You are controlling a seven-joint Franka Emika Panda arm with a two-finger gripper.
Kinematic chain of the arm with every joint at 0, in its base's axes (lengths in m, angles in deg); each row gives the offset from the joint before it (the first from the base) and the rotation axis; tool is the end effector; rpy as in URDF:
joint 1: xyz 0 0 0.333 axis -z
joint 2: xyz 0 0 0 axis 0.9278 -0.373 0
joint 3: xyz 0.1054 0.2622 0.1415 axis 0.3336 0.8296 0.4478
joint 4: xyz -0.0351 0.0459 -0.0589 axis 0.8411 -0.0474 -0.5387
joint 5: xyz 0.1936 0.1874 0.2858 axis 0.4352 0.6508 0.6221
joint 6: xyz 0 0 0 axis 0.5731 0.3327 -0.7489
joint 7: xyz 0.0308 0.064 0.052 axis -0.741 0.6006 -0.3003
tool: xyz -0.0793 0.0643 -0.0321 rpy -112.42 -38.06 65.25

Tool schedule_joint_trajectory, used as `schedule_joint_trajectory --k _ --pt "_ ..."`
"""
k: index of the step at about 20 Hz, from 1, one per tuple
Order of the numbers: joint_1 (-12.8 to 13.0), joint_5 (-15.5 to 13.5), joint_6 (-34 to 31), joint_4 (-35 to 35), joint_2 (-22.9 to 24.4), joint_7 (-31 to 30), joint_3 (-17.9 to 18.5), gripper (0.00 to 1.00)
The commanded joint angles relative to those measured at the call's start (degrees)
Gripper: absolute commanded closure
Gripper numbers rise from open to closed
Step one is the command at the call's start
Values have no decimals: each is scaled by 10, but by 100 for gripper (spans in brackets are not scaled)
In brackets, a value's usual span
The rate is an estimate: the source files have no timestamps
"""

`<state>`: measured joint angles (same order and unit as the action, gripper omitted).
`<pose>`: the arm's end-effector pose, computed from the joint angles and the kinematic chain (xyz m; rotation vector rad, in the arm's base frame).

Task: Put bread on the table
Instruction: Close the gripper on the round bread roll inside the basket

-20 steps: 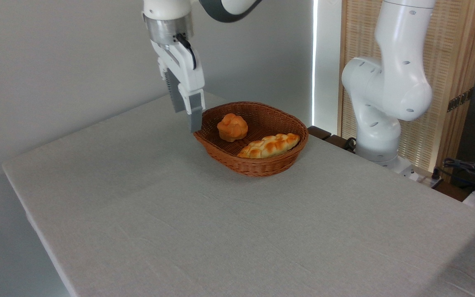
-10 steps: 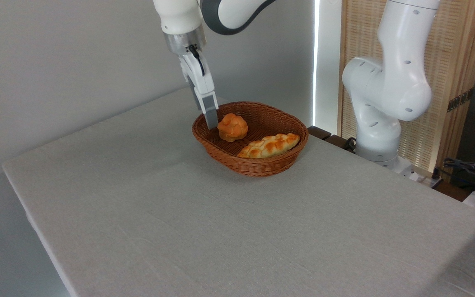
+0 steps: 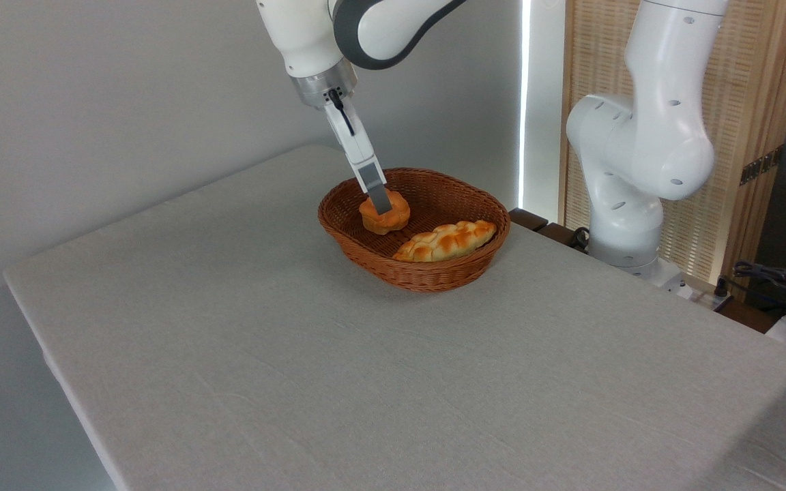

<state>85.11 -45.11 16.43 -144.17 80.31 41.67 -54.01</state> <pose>0.3489 -0.2717 0.4656 2.4340 -1.6443 -0.3085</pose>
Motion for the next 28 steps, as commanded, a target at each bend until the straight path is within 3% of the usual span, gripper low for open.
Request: schedule_joint_trajectory --k 1,9,10,11,12,15,19,20,21,26,28 --pt "-1 -4 -5 -18 12 0 -10 0" --pt "-1 -10 32 -35 1 -3 -21 0" --pt "-1 -10 39 -39 1 -2 -21 14" --pt "-1 -10 48 -45 -1 -1 -22 20" --pt "-1 -10 53 -47 -3 -1 -23 21" --pt "-1 -10 70 -54 -6 1 -23 41" --pt "-1 -10 76 -54 -9 3 -24 53" --pt "-1 -11 76 -54 -9 5 -24 68" --pt "-1 -11 76 -54 -9 6 -24 75" --pt "-1 -11 76 -53 -9 6 -24 93" --pt "-1 -11 76 -53 -9 6 -24 94"
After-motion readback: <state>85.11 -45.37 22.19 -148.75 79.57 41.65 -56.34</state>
